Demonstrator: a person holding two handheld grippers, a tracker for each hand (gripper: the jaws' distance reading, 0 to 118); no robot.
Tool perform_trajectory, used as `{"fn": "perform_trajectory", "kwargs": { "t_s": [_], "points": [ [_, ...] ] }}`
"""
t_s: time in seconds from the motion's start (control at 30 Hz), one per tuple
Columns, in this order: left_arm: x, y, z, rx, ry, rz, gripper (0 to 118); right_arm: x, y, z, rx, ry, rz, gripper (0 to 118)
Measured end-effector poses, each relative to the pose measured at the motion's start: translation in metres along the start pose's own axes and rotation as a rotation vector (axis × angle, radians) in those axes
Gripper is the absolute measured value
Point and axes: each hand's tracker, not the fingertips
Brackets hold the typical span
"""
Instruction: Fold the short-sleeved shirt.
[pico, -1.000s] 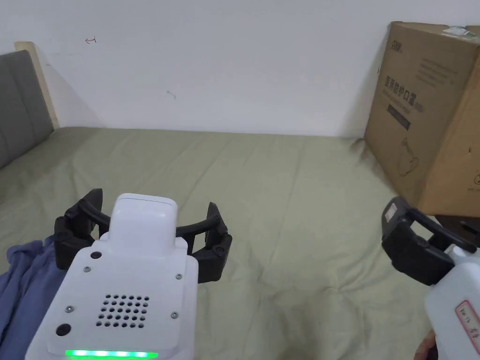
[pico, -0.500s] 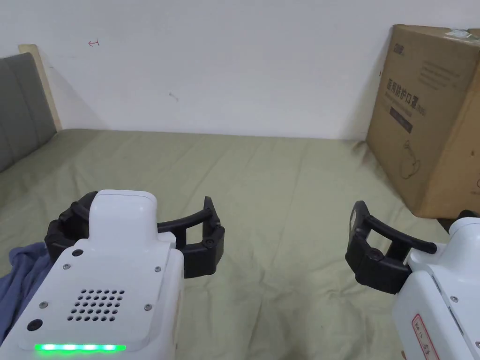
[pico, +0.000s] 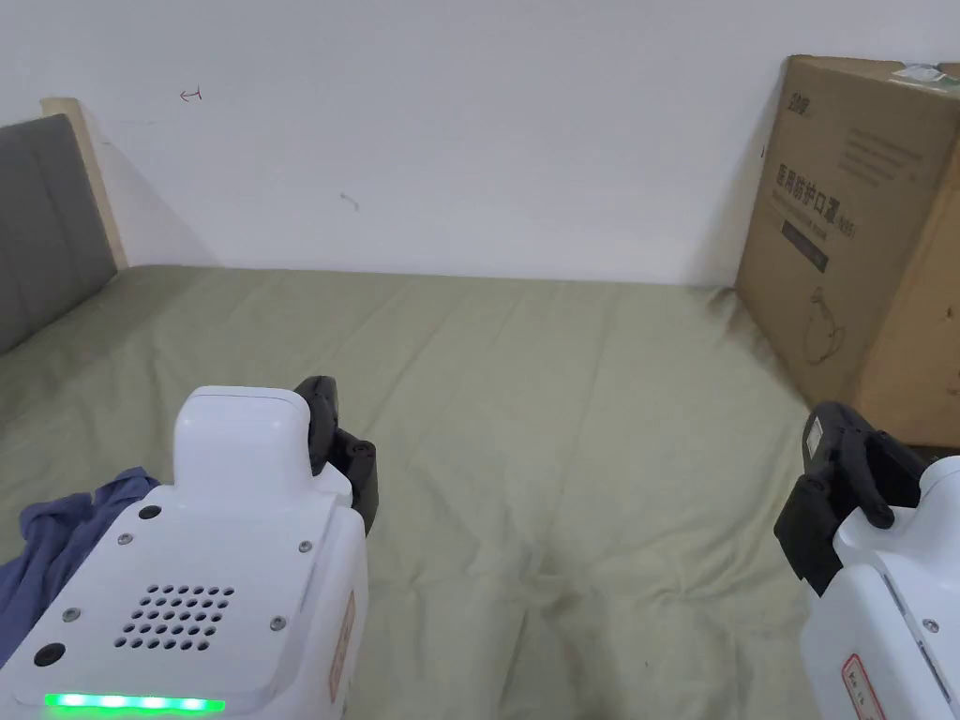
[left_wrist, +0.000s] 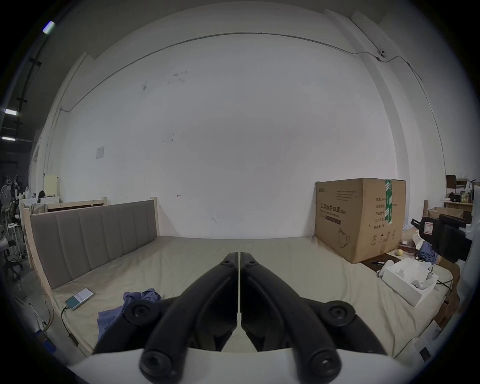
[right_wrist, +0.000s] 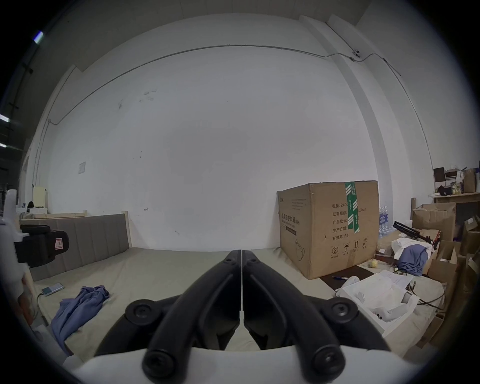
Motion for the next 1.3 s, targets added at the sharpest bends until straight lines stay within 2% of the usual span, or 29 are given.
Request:
{"fn": "perform_trajectory", "kwargs": {
  "t_s": [0.23, 0.43, 0.5, 0.63, 0.87, 1.0, 1.13, 1.3],
  "points": [
    [0.006, -0.001, -0.003, -0.024, -0.029, -0.026, 0, -0.002, -0.002, -0.002, -0.016, 0.024, 0.01, 0],
    [-0.006, 0.004, -0.004, -0.021, 0.012, -0.022, 0, -0.011, 0.0, -0.012, -0.033, 0.067, 0.013, 0],
    [-0.017, 0.008, -0.001, -0.019, 0.056, -0.01, 0, -0.02, 0.002, -0.018, -0.028, 0.104, 0.006, 0],
    [-0.05, 0.016, 0.013, -0.006, 0.191, -0.004, 0, -0.051, 0.003, -0.032, -0.041, 0.243, -0.019, 0],
    [-0.116, 0.026, 0.057, -0.023, 0.462, -0.048, 0, -0.131, -0.002, -0.047, -0.058, 0.497, -0.044, 0],
    [-0.142, 0.028, 0.08, -0.047, 0.567, -0.048, 0, -0.173, -0.009, -0.046, -0.082, 0.621, -0.047, 0],
    [-0.152, 0.026, 0.091, -0.061, 0.609, -0.043, 0, -0.198, -0.015, -0.041, -0.105, 0.681, -0.04, 0],
    [-0.161, 0.012, 0.073, -0.155, 0.577, -0.026, 0, -0.212, -0.027, -0.041, -0.152, 0.715, -0.023, 0]
  ]
}}
